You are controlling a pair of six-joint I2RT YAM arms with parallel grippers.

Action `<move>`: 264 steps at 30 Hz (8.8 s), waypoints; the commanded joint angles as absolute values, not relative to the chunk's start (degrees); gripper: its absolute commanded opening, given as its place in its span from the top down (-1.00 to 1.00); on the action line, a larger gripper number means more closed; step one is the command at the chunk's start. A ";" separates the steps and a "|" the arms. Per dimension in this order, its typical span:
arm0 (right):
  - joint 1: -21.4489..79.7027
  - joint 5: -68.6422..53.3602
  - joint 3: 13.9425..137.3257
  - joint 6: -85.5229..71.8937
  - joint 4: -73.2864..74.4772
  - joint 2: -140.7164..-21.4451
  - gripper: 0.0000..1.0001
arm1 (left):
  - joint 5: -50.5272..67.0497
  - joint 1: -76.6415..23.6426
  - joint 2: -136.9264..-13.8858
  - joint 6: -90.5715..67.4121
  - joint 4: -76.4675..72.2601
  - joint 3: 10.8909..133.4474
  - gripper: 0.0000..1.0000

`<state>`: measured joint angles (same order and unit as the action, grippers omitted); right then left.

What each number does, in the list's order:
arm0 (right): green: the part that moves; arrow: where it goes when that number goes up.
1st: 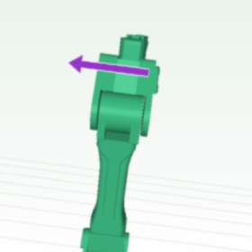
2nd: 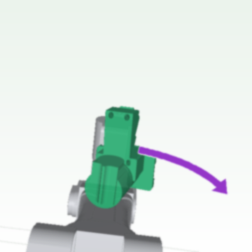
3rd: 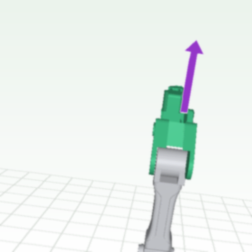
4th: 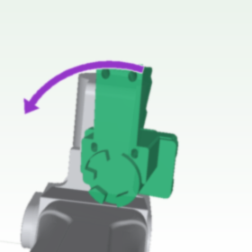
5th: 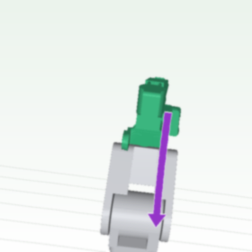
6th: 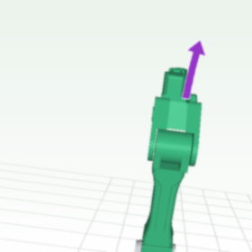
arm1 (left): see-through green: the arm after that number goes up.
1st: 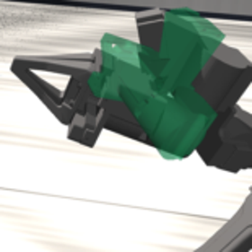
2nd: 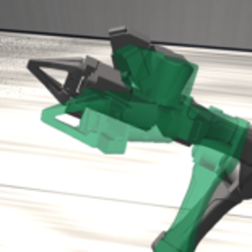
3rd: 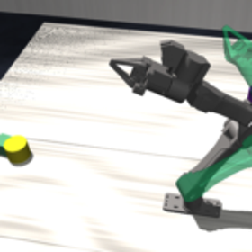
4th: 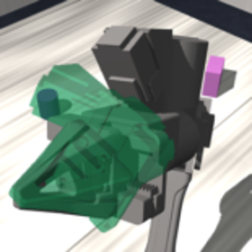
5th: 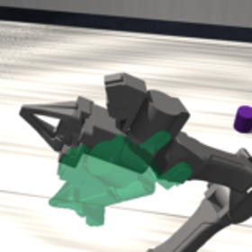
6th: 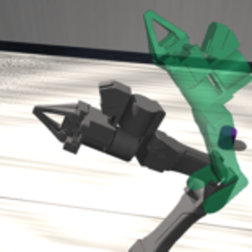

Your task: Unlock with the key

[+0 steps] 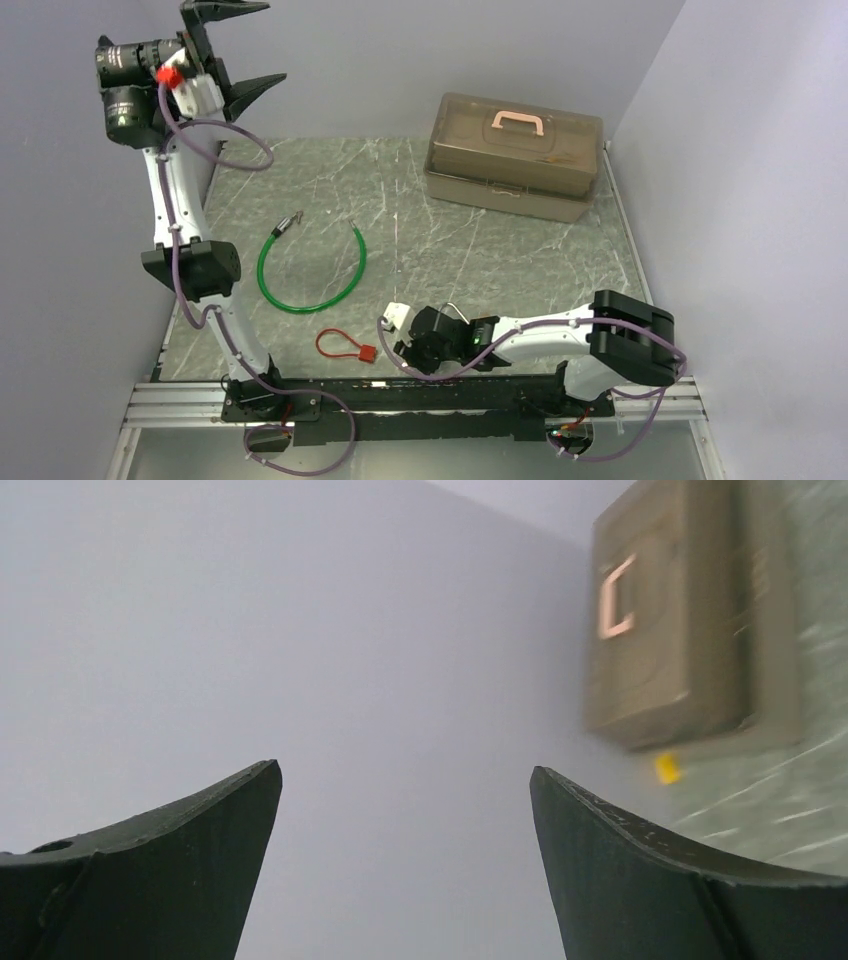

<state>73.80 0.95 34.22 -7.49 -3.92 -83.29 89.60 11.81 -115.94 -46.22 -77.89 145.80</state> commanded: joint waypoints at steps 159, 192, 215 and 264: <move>59.22 -27.05 48.69 -18.37 -12.72 -61.99 0.05 | 56.32 -26.72 -57.33 27.57 60.54 66.10 1.00; 57.00 -37.62 43.51 -26.33 -26.42 -70.21 0.63 | 59.34 -25.75 -57.07 27.75 60.69 66.80 1.00; 56.79 -38.27 41.71 -27.81 -32.52 -70.20 1.00 | 61.46 -24.81 -56.98 28.10 60.79 66.44 1.00; 54.34 -47.71 45.45 -33.10 -37.40 -74.65 1.00 | 63.46 -23.23 -55.99 27.60 59.79 65.12 1.00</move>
